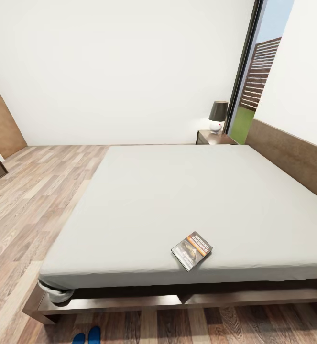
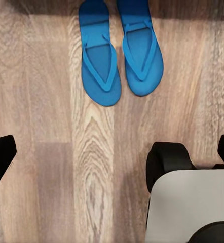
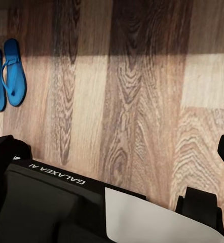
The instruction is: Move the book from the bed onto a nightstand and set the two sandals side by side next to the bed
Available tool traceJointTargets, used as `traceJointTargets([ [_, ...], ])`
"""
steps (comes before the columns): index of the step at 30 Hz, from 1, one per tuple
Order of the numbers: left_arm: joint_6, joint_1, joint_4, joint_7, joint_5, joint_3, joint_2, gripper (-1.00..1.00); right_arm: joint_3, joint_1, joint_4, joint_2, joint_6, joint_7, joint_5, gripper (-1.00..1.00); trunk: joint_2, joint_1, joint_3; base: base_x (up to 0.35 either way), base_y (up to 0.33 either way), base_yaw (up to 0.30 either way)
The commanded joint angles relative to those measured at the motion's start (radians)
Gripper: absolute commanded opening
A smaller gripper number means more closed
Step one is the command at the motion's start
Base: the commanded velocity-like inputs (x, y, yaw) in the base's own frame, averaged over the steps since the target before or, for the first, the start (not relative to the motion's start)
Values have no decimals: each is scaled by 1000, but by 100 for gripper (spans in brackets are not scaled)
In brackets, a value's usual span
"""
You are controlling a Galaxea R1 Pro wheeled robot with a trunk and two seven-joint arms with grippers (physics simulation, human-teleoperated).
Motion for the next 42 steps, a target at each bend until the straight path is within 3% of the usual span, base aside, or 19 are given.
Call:
traceJointTargets([
  [1,13,0,-7,-5,4,5,0,100,-7,-1,1,0,-4,10,8,100,0,0,-1,0,0,0],
  [42,23,0,-10,-5,4,7,2,100,-7,-1,1,0,-4,9,7,100,0,0,-1,0,0,0],
])
